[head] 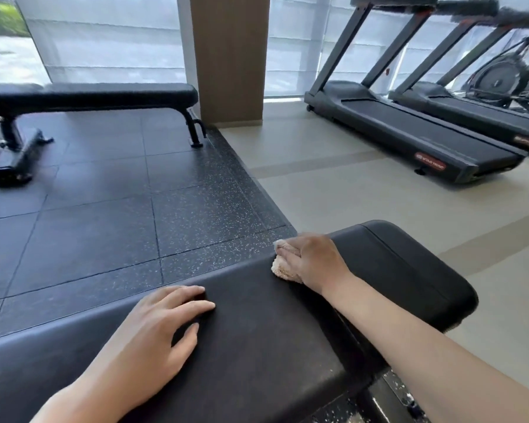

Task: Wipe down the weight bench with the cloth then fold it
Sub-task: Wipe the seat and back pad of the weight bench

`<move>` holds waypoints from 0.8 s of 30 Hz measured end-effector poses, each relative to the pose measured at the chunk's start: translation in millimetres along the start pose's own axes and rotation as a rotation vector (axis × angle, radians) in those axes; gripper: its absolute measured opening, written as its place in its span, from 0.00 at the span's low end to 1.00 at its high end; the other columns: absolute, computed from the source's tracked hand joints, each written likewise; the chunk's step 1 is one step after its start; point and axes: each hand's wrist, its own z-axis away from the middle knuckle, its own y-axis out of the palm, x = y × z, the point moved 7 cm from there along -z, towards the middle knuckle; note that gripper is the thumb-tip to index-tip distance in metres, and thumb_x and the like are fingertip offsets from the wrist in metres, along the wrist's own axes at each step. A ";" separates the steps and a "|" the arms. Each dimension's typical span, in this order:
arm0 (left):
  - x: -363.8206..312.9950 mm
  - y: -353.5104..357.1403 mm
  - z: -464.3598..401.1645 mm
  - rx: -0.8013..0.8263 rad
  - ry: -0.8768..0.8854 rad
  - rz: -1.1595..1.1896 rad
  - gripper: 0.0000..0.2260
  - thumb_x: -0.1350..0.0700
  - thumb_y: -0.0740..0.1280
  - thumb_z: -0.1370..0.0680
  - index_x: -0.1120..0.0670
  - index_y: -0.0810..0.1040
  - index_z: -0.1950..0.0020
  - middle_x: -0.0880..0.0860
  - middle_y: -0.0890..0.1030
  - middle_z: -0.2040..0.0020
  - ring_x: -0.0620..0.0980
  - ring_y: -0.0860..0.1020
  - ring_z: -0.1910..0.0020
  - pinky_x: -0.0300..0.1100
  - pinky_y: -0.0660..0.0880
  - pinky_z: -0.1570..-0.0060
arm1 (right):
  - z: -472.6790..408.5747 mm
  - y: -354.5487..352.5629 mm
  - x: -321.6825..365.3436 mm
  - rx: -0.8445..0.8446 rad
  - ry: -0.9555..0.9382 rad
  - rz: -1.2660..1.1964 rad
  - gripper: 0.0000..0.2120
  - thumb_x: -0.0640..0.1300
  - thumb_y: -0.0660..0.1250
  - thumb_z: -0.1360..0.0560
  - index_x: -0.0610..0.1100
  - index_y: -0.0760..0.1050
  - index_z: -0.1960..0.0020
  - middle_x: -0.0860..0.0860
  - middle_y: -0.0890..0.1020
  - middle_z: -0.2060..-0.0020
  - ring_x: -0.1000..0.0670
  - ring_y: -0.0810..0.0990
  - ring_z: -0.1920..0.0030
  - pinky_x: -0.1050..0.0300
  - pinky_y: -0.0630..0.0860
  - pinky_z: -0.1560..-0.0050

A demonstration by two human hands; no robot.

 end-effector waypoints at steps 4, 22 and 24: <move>17.3 -13.2 18.7 -0.036 -0.040 -0.014 0.17 0.45 0.60 0.23 0.39 0.82 0.37 0.35 0.77 0.32 0.40 0.74 0.32 0.39 0.65 0.30 | 16.4 34.9 115.4 0.113 -0.249 -0.067 0.14 0.56 0.66 0.20 0.47 0.82 0.56 0.48 0.79 0.62 0.44 0.79 0.58 0.52 0.72 0.56; -19.9 10.2 -14.9 0.015 -0.043 0.029 0.14 0.46 0.64 0.25 0.38 0.83 0.42 0.34 0.77 0.35 0.38 0.72 0.33 0.36 0.66 0.31 | 81.2 8.1 48.5 0.150 -0.343 0.031 0.20 0.60 0.54 0.20 0.52 0.80 0.41 0.56 0.81 0.47 0.52 0.81 0.48 0.53 0.78 0.47; -43.9 25.2 -29.6 0.043 0.011 0.038 0.15 0.45 0.64 0.25 0.39 0.83 0.41 0.36 0.77 0.34 0.40 0.72 0.32 0.41 0.69 0.30 | 93.3 -21.9 6.9 0.050 -0.269 0.033 0.18 0.59 0.57 0.20 0.52 0.81 0.44 0.58 0.81 0.51 0.55 0.80 0.52 0.58 0.78 0.48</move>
